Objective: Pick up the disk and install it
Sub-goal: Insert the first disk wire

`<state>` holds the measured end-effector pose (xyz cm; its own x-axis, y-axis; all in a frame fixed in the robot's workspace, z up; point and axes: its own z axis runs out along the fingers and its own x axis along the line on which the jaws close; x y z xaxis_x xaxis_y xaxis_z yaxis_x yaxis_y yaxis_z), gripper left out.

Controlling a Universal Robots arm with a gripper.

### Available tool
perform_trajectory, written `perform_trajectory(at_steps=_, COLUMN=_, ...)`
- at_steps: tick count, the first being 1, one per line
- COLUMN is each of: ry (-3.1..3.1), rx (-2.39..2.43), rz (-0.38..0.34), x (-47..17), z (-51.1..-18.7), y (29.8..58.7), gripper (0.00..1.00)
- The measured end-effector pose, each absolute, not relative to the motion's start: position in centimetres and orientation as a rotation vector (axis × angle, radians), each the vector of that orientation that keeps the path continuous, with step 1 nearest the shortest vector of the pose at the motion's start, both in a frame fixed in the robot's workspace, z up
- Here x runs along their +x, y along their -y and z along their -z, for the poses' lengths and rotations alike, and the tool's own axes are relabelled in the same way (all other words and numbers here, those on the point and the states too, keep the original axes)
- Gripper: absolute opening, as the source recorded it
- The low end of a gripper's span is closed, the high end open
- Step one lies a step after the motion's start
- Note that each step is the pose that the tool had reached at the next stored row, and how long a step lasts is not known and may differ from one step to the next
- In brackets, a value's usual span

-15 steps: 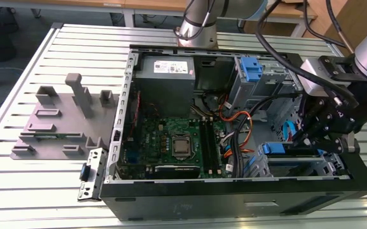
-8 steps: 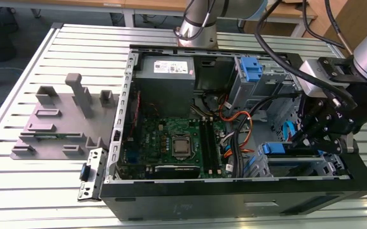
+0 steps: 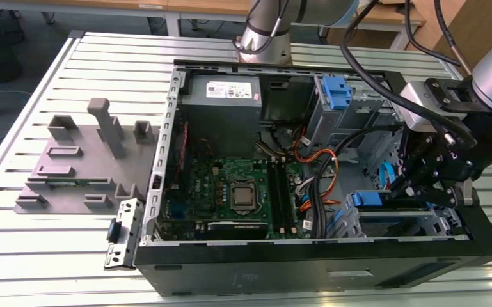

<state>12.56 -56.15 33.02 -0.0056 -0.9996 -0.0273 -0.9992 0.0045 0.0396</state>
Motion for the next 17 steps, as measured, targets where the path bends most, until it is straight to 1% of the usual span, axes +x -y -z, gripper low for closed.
perform_trajectory(at_steps=9, ry=2.220, rx=2.209, rz=0.074, x=12.56, z=-32.98, y=56.15, gripper=0.17)
perform_trajectory(at_steps=10, ry=2.220, rx=2.209, rz=0.074, x=12.56, z=-32.98, y=56.15, gripper=0.24)
perform_trajectory(at_steps=14, ry=2.220, rx=2.209, rz=0.074, x=12.56, z=-33.13, y=56.15, gripper=0.24)
perform_trajectory(at_steps=17, ry=2.220, rx=2.209, rz=0.074, x=12.56, z=-33.85, y=56.15, gripper=0.24)
